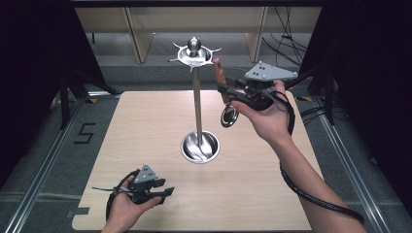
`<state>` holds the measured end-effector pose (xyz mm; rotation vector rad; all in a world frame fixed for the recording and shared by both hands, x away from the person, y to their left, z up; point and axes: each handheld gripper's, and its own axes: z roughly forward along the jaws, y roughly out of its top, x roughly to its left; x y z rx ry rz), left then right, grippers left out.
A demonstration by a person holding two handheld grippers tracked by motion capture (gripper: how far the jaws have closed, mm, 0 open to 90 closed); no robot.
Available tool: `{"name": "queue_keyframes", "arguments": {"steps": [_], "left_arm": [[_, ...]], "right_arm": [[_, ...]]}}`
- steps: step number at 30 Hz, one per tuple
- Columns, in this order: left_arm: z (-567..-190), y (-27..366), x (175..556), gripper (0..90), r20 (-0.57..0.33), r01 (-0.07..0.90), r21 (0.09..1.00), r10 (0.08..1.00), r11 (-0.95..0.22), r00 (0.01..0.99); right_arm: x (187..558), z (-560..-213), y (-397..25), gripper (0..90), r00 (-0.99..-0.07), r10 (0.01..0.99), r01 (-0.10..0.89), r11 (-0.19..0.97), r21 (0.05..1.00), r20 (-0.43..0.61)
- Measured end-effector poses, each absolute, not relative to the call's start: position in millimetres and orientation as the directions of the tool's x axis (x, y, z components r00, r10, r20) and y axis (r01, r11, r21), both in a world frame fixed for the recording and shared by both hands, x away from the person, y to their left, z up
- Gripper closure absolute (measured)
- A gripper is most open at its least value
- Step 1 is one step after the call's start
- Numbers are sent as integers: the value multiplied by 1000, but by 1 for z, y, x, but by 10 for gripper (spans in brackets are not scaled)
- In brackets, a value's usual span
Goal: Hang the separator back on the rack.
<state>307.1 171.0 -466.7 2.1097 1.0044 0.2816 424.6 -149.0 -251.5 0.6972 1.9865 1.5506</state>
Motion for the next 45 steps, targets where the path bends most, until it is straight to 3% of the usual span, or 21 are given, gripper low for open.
{"name": "queue_keyframes", "arguments": {"steps": [25, 30, 35, 45], "left_arm": [[-467, 171, 307, 528, -120, 566, 724, 737, -394, 665], [-467, 171, 307, 528, -120, 567, 723, 735, -396, 667], [-467, 170, 307, 528, -129, 570, 720, 731, -396, 670], [-468, 170, 307, 528, -134, 574, 716, 728, -398, 672]], "right_arm": [[431, -257, -139, 676, -739, 669, 96, 230, 968, -86], [428, -259, -139, 609, -749, 658, 113, 246, 963, -80], [419, -261, -143, 535, -727, 671, 76, 292, 953, -147], [402, -272, -165, 487, -725, 676, 108, 300, 948, -131]]}}
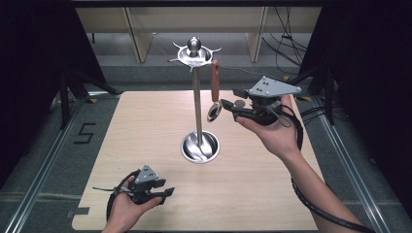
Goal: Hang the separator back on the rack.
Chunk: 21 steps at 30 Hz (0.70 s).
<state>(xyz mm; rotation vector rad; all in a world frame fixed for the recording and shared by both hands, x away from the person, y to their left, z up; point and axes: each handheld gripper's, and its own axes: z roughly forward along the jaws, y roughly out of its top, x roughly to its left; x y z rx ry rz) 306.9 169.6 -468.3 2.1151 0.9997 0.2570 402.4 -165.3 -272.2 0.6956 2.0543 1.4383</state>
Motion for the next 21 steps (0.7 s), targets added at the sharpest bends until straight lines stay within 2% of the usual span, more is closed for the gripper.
{"name": "queue_keyframes", "arguments": {"steps": [8, 12, 13, 19, 21], "left_arm": [[-470, 169, 308, 526, -114, 574, 715, 743, -399, 660], [-470, 169, 306, 526, -147, 592, 705, 736, -391, 661], [-470, 170, 307, 526, -123, 578, 711, 737, -401, 664], [-471, 169, 307, 526, -117, 579, 708, 742, -404, 660], [-471, 169, 308, 526, -119, 581, 707, 742, -404, 660]], "right_arm": [[386, -294, -193, 475, -721, 683, 153, 325, 933, -120], [377, -307, -209, 472, -707, 699, 183, 326, 927, -107], [376, -310, -212, 471, -698, 706, 172, 325, 930, -117], [366, -339, -239, 476, -700, 707, 229, 356, 906, -101], [362, -351, -248, 478, -692, 720, 284, 349, 893, -61]]}}
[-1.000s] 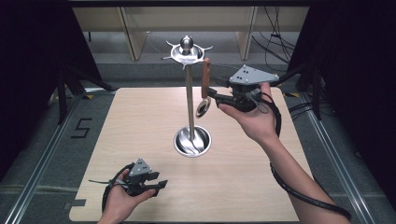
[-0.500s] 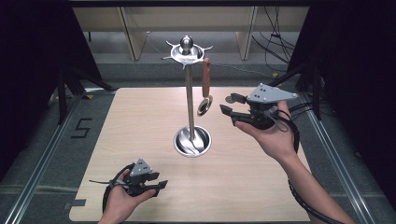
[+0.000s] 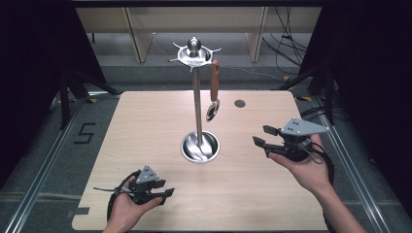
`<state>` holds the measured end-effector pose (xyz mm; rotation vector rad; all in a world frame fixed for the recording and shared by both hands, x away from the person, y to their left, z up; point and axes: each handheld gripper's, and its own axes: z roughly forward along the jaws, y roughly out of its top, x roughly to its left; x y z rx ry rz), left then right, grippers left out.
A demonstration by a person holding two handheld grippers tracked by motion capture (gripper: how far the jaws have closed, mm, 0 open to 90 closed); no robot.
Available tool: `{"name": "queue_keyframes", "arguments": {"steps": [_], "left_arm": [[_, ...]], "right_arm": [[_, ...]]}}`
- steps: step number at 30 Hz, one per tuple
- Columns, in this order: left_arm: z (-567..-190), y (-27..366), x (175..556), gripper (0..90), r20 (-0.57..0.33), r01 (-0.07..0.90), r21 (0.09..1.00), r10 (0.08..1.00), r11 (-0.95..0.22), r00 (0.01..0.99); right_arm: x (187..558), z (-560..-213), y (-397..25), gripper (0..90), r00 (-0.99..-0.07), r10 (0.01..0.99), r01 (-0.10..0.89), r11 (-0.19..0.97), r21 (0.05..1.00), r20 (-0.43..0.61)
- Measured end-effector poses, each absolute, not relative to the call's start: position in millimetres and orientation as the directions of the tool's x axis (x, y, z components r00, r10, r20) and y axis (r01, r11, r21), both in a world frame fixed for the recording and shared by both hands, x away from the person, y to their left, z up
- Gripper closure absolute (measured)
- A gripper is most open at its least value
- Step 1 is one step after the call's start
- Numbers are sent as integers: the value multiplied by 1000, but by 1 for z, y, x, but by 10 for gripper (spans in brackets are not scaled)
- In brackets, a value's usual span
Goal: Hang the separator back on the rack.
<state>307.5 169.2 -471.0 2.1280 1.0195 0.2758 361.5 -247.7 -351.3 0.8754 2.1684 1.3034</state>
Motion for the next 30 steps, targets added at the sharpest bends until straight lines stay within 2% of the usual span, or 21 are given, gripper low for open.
{"name": "queue_keyframes", "arguments": {"steps": [10, 14, 20, 24, 29, 30], "left_arm": [[-473, 168, 308, 524, -125, 590, 699, 743, -405, 658], [-474, 169, 309, 522, -112, 588, 697, 748, -410, 654], [-475, 167, 308, 515, -140, 594, 696, 736, -402, 662], [-475, 167, 308, 514, -150, 592, 705, 733, -392, 664], [-475, 169, 310, 513, -126, 589, 698, 740, -407, 661], [-475, 169, 310, 513, -122, 588, 696, 739, -412, 662]], "right_arm": [[348, -406, -287, 487, -639, 769, 403, 315, 859, 18], [343, -418, -297, 491, -629, 777, 405, 305, 862, 21], [337, -443, -312, 509, -599, 801, 437, 310, 844, 16], [338, -451, -320, 516, -569, 821, 462, 277, 842, 41], [341, -454, -325, 517, -555, 831, 460, 281, 842, 26], [339, -454, -324, 517, -547, 835, 476, 260, 840, 51]]}}
